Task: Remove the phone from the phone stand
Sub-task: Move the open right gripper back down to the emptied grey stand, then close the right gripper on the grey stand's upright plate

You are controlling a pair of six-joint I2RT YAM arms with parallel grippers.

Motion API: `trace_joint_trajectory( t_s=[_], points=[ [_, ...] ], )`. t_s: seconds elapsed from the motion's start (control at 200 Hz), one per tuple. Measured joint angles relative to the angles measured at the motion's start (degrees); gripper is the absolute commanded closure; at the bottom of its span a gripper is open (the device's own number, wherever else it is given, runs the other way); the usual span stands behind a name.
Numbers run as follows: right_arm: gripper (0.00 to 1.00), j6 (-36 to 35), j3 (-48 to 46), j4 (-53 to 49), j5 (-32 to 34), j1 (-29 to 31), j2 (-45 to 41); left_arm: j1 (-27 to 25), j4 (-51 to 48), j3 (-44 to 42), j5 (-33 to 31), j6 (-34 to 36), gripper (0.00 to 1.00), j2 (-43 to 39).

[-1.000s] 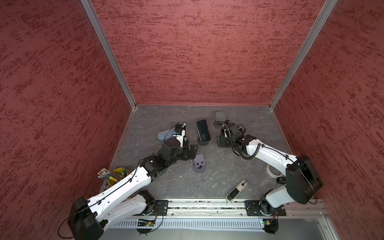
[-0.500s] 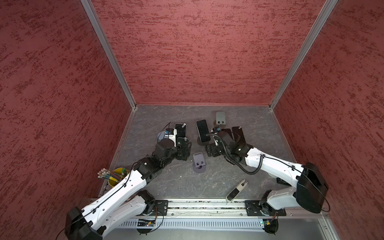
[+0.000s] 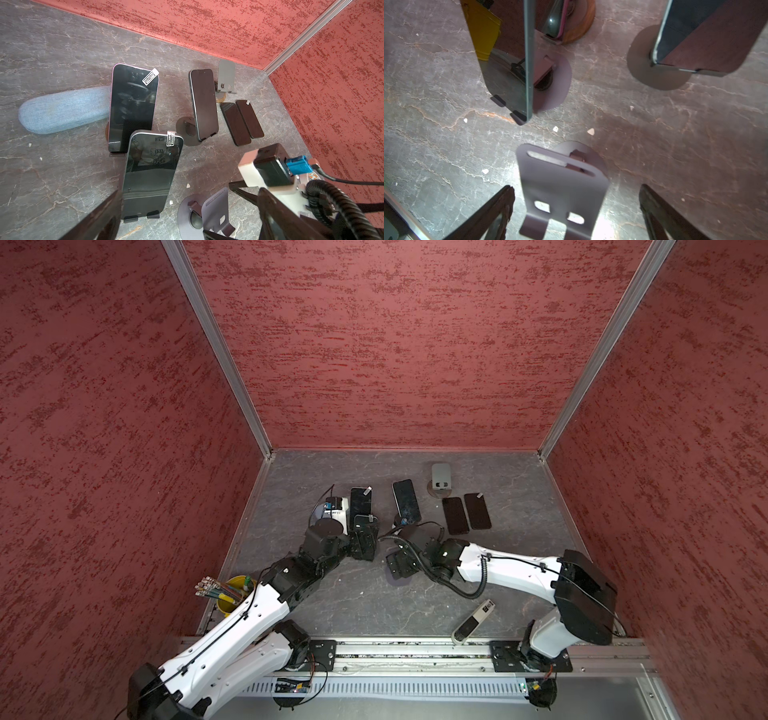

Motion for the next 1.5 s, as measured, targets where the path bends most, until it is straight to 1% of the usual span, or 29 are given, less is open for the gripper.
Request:
trace_joint_trajectory(
  t_s=[0.115, 0.185, 0.431, 0.466, 0.621, 0.732, 0.982, 1.152, 1.323, 1.503],
  points=[
    [0.05, 0.0, 1.5, 0.0, 0.3, 0.4, 1.0, 0.0, -0.1, -0.5, 0.0, -0.2, 0.0, -0.6],
    [0.06, 0.2, 2.4, -0.1, 0.6, 0.5, 1.8, 0.2, -0.3, -0.8, 0.0, -0.2, 0.0, -0.8],
    [0.18, 1.4, 4.5, -1.6, 3.3, 0.8, 4.9, 0.7, -0.8, -0.9, 0.0, -0.4, 0.0, -0.9],
    [0.2, 1.6, 4.7, -2.1, 3.8, 0.9, 5.2, 0.9, -0.8, -1.0, 0.0, -0.4, 0.0, -0.9],
    [0.38, 2.3, 5.3, -3.6, 5.3, 1.1, 6.1, 1.4, -1.1, -1.8, 0.0, -0.4, 0.01, -0.9],
    [0.45, 2.8, 5.6, -3.7, 5.8, 1.2, 6.1, 1.4, -1.1, -1.8, 0.2, -0.4, 0.01, -0.9],
    [0.48, 3.0, 5.8, -4.5, 7.4, 1.2, 5.8, 1.6, -1.1, -1.8, 0.3, -0.6, 0.01, -0.9],
    [0.48, 2.5, 5.5, -6.2, 7.7, -0.2, 4.3, 1.6, -1.1, -1.8, 1.0, -0.6, 0.0, -0.9],
    [0.47, 1.9, 3.8, -7.1, 7.7, -4.0, -0.1, 1.6, -1.0, -1.8, 2.0, -0.6, 0.0, -0.9],
    [0.46, 0.2, 2.0, -7.1, 7.6, -10.3, -3.9, 1.6, 0.3, -1.8, 3.9, -0.3, 0.01, -0.7]
  ],
)
